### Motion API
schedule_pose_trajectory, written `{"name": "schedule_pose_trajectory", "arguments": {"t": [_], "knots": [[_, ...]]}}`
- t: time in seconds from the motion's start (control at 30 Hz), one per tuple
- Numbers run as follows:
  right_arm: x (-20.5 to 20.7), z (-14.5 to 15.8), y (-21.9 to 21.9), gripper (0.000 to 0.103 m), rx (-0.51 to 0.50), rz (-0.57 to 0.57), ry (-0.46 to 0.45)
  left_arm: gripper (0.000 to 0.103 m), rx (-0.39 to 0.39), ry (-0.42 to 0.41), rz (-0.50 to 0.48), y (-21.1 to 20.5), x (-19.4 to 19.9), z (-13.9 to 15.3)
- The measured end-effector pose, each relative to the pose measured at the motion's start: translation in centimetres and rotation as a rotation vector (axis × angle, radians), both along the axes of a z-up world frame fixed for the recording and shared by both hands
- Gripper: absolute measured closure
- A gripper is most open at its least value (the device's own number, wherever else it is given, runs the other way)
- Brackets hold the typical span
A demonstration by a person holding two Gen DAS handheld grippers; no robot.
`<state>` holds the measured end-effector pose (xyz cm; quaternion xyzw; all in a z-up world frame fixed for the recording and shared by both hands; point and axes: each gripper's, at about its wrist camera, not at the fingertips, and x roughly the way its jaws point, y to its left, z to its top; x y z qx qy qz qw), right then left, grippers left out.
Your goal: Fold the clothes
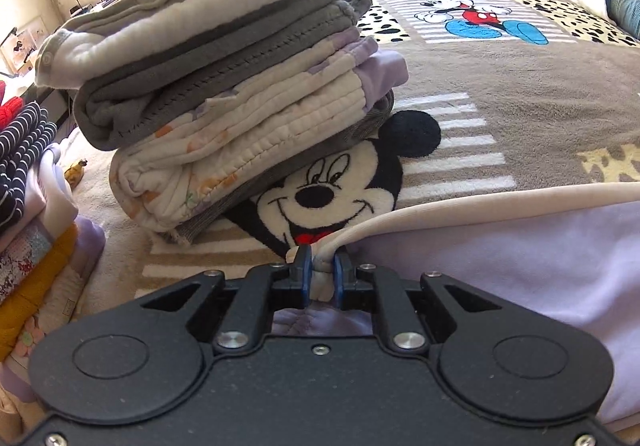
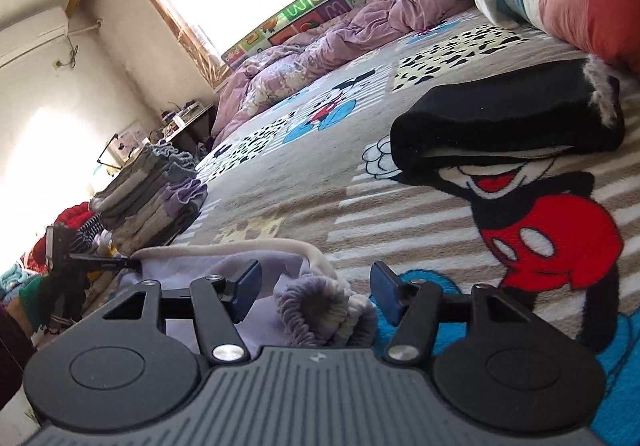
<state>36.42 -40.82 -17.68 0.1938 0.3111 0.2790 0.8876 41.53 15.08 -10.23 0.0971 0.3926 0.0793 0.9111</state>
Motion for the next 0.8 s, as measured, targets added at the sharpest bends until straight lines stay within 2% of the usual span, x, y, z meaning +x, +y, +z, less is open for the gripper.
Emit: {"name": "schedule_pose_trajectory", "arguments": {"t": [0.03,0.07,0.1,0.13,0.23,0.3,0.33,0.37,0.47,0.57,0.63,0.73,0.8], "knots": [[-0.2,-0.1,0.6,0.06,-0.041,0.009,-0.005,0.093,0.003,-0.007,0.003,0.0,-0.1,0.1],[-0.2,-0.1,0.1,0.082,-0.001,-0.007,0.005,0.093,0.006,-0.014,0.007,0.1,-0.1,0.1],[-0.3,-0.2,-0.8,0.083,0.066,-0.032,0.019,0.093,0.009,-0.021,0.01,0.1,-0.2,0.2],[-0.4,-0.3,-1.6,0.083,0.133,-0.057,0.033,0.093,0.011,-0.028,0.013,0.1,-0.3,0.2],[-0.1,-1.0,-0.8,0.083,0.055,-0.077,0.063,0.088,0.02,-0.049,0.023,0.3,-0.5,0.4],[0.0,-1.4,-0.1,0.082,0.017,-0.088,0.068,0.06,0.026,-0.063,0.03,0.3,-0.7,0.5],[0.0,-1.3,-0.1,0.082,0.012,-0.096,0.064,0.057,0.028,-0.07,0.034,0.4,-0.7,0.5],[0.0,-1.2,-0.2,0.077,0.012,-0.105,0.058,0.057,0.031,-0.078,0.037,0.4,-0.8,0.6],[-0.1,-0.7,-0.5,0.054,0.008,-0.134,0.029,0.056,0.035,-0.16,0.072,0.7,-4.0,1.6],[-0.6,0.7,-0.6,0.054,-0.002,-0.169,-0.056,0.056,0.038,-0.249,0.111,1.0,-7.5,2.8],[-1.1,2.0,-0.1,0.054,0.004,-0.152,-0.134,0.057,-0.026,-0.272,0.126,1.3,-9.2,3.0],[-1.8,3.7,3.7,0.054,0.01,-0.041,-0.217,0.058,-0.13,-0.284,0.157,1.5,-10.7,2.6],[-2.8,4.4,7.5,0.055,-0.029,0.064,-0.276,0.058,-0.268,-0.293,0.214,2.3,-11.0,2.0]]}}
